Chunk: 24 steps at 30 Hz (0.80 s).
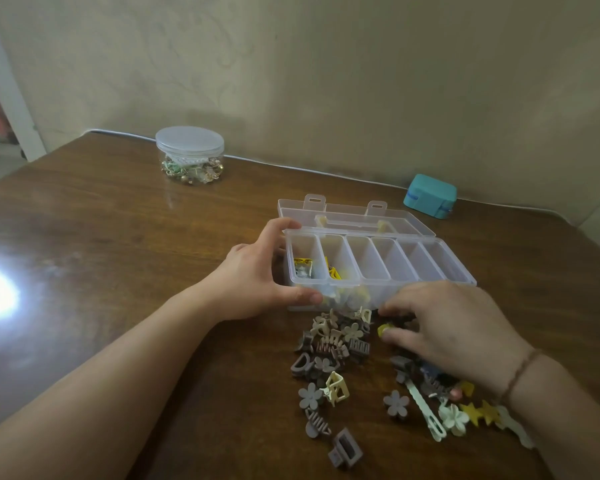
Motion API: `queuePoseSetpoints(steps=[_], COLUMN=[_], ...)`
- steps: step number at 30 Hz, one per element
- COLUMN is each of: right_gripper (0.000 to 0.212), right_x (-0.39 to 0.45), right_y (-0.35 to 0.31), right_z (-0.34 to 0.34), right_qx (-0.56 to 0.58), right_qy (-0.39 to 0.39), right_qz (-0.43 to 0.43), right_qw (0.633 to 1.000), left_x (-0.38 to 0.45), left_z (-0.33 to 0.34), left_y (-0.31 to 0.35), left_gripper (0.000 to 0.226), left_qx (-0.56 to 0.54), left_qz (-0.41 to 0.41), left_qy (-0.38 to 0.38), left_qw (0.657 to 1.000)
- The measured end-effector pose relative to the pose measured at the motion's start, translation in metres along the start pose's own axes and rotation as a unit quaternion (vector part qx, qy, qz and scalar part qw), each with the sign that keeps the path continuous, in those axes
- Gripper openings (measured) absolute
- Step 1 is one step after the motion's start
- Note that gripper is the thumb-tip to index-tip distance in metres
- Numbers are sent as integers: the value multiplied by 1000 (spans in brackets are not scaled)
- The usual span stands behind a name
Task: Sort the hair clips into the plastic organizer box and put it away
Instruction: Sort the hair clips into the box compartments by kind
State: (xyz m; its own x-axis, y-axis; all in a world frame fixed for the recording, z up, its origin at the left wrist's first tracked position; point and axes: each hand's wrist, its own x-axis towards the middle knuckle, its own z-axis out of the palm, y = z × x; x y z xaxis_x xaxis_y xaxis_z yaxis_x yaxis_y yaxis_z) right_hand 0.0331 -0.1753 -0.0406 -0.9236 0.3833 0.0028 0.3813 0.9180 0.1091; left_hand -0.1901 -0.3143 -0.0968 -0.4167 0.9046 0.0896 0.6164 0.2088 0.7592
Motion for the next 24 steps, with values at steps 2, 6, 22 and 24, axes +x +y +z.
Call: queuePoseSetpoints(steps=[2,6,22,24], right_gripper=[39,39,24,34], right_x=[-2,-7,-26,-27], right_y=[-2,-8,-5,-1], right_z=[-1,2,20,23], right_qx=[-27,-45,7,-1], right_qy=[-4,-23,13,43], right_qz=[8,10,-5,-7], right_qw=[1000,999,1000,999], left_x=[0,-1,-2,-1], left_z=[0,0,0,0], left_y=[0,2,3,3], left_gripper=[100,96,102,102], left_qx=[0,-3,-1,-1], left_qz=[1,11,-3,-5], left_qy=[2,1,-3,-1], left_qw=[1000,1000,1000,1000])
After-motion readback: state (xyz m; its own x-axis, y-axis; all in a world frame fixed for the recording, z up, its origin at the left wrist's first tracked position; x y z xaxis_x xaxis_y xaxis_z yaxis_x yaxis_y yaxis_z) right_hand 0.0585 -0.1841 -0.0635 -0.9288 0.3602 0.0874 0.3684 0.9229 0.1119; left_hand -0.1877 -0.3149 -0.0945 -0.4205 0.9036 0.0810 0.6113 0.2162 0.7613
